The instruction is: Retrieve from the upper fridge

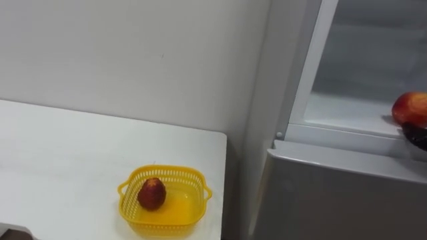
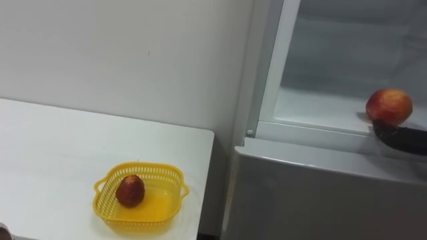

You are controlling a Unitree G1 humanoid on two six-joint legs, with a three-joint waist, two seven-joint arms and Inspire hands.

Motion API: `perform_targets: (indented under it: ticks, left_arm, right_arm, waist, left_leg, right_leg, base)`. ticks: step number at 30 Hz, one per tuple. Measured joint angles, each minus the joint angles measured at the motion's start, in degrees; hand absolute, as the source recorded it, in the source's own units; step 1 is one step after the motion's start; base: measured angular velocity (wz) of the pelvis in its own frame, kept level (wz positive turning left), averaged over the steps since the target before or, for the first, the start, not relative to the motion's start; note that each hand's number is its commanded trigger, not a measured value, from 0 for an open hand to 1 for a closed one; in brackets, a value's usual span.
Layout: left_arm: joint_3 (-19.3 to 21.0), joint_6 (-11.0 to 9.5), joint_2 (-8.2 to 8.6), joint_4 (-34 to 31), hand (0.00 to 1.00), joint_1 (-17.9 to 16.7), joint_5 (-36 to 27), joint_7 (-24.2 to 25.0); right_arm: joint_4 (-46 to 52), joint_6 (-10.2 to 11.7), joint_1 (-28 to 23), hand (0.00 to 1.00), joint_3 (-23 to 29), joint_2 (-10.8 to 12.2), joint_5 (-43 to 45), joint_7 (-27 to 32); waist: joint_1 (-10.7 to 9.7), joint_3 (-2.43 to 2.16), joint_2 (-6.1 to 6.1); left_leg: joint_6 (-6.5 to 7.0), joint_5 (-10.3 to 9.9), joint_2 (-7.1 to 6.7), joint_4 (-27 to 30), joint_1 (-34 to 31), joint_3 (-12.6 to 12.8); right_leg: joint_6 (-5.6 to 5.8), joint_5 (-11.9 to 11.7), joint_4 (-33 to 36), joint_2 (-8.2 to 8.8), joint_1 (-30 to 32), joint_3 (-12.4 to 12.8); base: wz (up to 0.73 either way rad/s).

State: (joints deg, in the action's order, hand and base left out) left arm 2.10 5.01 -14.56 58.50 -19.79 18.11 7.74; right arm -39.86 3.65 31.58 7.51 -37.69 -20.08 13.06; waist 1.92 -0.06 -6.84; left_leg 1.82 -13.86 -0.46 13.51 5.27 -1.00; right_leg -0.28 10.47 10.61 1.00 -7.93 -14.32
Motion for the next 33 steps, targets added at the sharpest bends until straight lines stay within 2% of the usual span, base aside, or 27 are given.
perform_targets:
  ticks: [7, 33]
  left_arm:
    - [0.0, 0.0, -0.09, -0.4, 0.00, 0.1, 0.0, 0.0]
    - [-0.5, -0.1, -0.20, -1.0, 0.00, -0.1, 0.0, 0.2]
  right_arm:
    - [0.0, 0.0, 0.2, 0.00, -1.7, -1.2, -3.0, -0.3]
    - [0.1, 0.1, 1.4, 0.00, -1.9, -1.2, -4.6, -0.9]
  waist:
    - [0.0, -0.05, -0.04]
    - [0.0, -0.02, -0.76]
  left_leg:
    - [0.00, 0.0, -0.16, 0.0, -0.1, 0.1]
    - [0.00, 0.0, -0.16, -0.9, -0.7, 0.7]
  right_leg:
    - [-0.01, 0.0, 0.0, -0.02, 0.1, -0.1]
    - [-0.03, 0.0, 0.0, -0.09, 1.3, 0.0]
  base:
    - [0.00]
    - [0.00]
